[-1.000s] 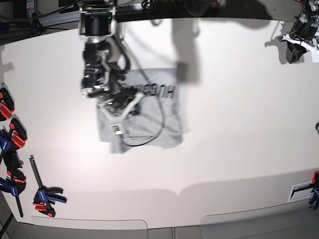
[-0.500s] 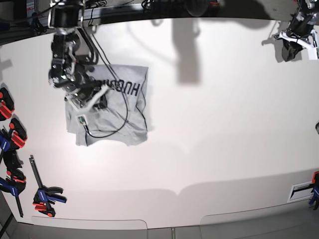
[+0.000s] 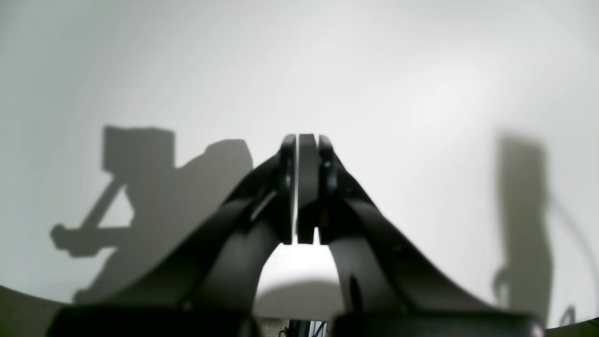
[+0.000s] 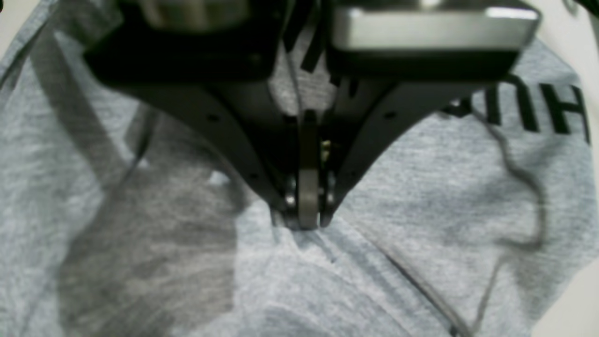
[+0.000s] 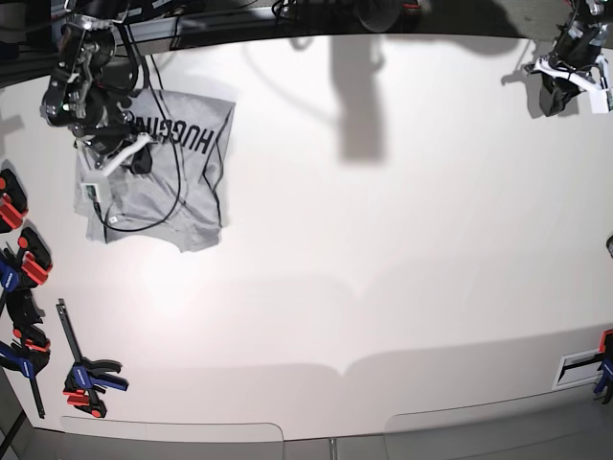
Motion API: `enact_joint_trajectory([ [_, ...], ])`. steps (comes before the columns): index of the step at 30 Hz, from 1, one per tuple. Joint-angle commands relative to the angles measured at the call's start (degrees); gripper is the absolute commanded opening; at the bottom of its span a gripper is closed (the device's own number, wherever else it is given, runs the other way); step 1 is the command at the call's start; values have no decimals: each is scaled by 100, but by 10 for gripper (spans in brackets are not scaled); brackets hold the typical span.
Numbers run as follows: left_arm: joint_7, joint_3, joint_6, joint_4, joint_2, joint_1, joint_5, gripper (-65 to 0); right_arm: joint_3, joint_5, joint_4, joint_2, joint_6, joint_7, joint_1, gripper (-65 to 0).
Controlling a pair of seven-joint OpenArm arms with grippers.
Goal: Fold the T-shirt properly
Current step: 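Release the shirt and lift the right gripper away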
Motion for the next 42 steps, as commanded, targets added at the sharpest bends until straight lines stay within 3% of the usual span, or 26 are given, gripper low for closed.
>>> enact_joint_trajectory([
  [1, -140, -50, -111, 101, -81, 33, -94, -650, 55, 116, 142, 83, 129, 13, 46, -650],
  [4, -164, -55, -229, 101, -109, 33, -98, -650, 52, 411, 382, 83, 372, 160, 68, -650],
  [11, -782, -61, -428, 101, -114, 33, -131, -650, 52, 1464, 1526, 81, 998, 173, 94, -650],
  [16, -400, -273, -885, 101, -105, 107, -715, -650, 52, 1897, 2553, 81, 998, -232, -17, -650],
  [21, -116, -1108, -1141, 105, -17, 457, -1478, -650, 52, 2544, 3342, -35, 998, -474, -719, -650],
  [28, 1392, -2599, -1162, 103, 203, 966, -2970, -650, 52, 3112, 4072, -306, 998, -1449, -1823, -650],
  [32, 2221, -2922, -1162, 103, 210, 1502, -3989, -650, 52, 3281, 4216, -352, 998, -2100, -2435, -650],
  [37, 3182, -2918, -1162, 103, 205, 2157, -4023, -650, 52, 3276, 4214, -345, 998, -2920, -3130, -650],
  [42, 3197, -2918, -1162, 98, 111, 2712, -4023, -650, 52, 3217, 4214, -343, 998, -3126, -3864, -650],
])
